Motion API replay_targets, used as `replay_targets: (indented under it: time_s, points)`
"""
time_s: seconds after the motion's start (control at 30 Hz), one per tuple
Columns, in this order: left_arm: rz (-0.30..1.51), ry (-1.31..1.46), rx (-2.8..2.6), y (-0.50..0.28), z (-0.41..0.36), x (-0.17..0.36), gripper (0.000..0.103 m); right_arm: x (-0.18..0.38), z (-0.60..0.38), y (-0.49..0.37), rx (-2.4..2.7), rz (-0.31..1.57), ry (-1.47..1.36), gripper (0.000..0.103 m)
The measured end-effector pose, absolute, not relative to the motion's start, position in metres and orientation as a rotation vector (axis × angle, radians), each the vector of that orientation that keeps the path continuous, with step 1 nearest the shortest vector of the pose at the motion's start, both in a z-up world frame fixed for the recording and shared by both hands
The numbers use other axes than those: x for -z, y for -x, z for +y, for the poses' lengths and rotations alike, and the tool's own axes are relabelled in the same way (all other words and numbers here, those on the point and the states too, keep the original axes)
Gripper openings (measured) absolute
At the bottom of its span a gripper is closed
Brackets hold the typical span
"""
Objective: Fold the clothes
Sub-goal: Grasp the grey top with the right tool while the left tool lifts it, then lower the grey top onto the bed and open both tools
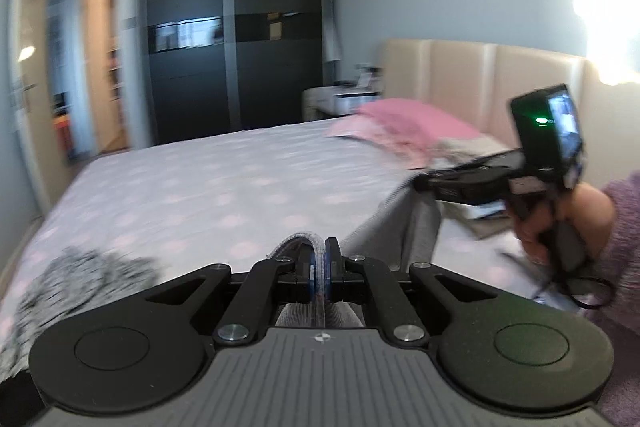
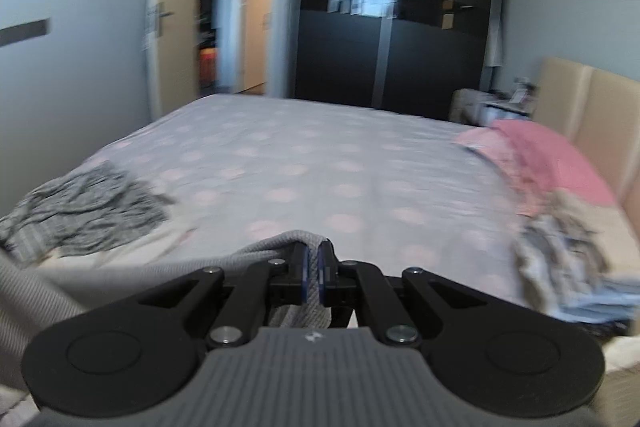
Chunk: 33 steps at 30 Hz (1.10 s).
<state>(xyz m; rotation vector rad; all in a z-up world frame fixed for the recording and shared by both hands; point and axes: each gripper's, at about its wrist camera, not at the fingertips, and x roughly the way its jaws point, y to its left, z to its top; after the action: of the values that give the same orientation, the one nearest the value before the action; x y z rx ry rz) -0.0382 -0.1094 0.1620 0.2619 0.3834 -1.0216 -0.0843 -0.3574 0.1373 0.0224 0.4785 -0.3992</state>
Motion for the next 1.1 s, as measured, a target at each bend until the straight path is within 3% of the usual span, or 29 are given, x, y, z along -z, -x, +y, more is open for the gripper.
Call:
replay_targets:
  time_s: [0.17, 0.33, 0.67, 0.77, 0.87, 0.9, 0.93, 1.0, 1.1]
  points:
    - [0.423, -0.299, 1.169, 0.063, -0.151, -0.150, 0.003, -0.128, -0.389, 0.115, 0.501, 0.508, -0.043, 0.005]
    - [0.543, -0.429, 1.228, 0.074, -0.184, -0.102, 0.003, -0.083, -0.395, 0.133, 0.489, 0.626, -0.063, 0.005]
    - [0.767, -0.620, 1.204, 0.076, -0.184, -0.016, 0.005, 0.000, -0.376, 0.150, 0.332, 0.829, -0.033, 0.005]
    - [0.805, -0.646, 1.206, 0.074, -0.177, -0.008, 0.017, 0.019, -0.373, 0.154, 0.298, 0.890, -0.060, 0.006]
    - [0.834, -0.654, 1.197, 0.069, -0.167, -0.007, 0.043, 0.033, -0.363, 0.158, 0.273, 0.930, -0.061, 0.012]
    - [0.838, -0.658, 1.194, 0.067, -0.164, -0.008, 0.052, 0.035, -0.357, 0.160, 0.269, 0.936, -0.046, 0.018]
    - [0.841, -0.662, 1.190, 0.065, -0.161, -0.008, 0.052, 0.035, -0.352, 0.162, 0.264, 0.938, -0.028, 0.030]
    - [0.835, -0.689, 1.179, 0.060, -0.175, -0.011, 0.053, 0.034, -0.341, 0.163, 0.253, 0.929, 0.014, 0.041]
    - [0.797, -0.731, 1.146, 0.053, -0.176, -0.010, 0.059, 0.035, -0.330, 0.161, 0.250, 0.912, 0.054, 0.048]
